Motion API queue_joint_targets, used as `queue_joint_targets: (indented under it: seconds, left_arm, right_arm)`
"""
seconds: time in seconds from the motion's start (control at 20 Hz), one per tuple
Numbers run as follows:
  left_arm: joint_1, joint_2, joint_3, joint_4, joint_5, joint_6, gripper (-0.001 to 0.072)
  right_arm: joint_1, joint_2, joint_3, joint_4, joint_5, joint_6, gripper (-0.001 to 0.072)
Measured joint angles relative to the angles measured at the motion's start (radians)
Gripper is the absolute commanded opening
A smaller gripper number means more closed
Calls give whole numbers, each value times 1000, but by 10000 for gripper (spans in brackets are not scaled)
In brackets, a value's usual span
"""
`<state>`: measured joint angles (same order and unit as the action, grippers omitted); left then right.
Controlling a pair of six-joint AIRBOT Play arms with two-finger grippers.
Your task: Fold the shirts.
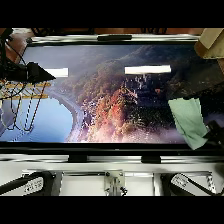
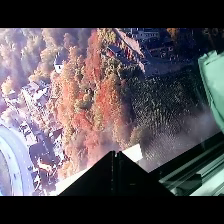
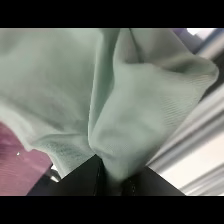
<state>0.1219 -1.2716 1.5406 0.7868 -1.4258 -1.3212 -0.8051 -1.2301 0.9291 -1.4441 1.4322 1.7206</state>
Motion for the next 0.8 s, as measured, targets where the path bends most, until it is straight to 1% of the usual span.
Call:
queue_joint_targets:
  seconds: [0.15,0.25,0.3,0.35,0.4,0.45,0.6,0.7,0.8]
  left_arm:
    - [0,0,0,0,0,1,38]
    - [0,0,0,0,0,2,38]
    - [0,0,0,0,0,2,39]
    - [0,0,0,0,0,2,38]
    - [0,0,0,0,0,2,38]
    - [0,0,0,0,0,3,38]
    - [-1,0,0,0,0,3,38]
    - [-5,0,0,0,0,1,38]
    - [-18,0,1,34,5,0,37]
  right_arm:
    - [-50,83,-185,-15,-58,24,71]
    - [-72,112,-257,-26,-80,31,98]
    - [-80,122,-278,-30,-86,34,99]
    - [-84,132,-295,-35,-92,35,244]
    - [-87,142,-307,-48,-93,39,482]
    - [-91,153,-314,-69,-90,37,502]
    - [-94,181,-275,-153,-53,16,502]
    - [-97,191,-154,-198,-37,11,500]
    - [-76,195,18,-180,-74,2,492]
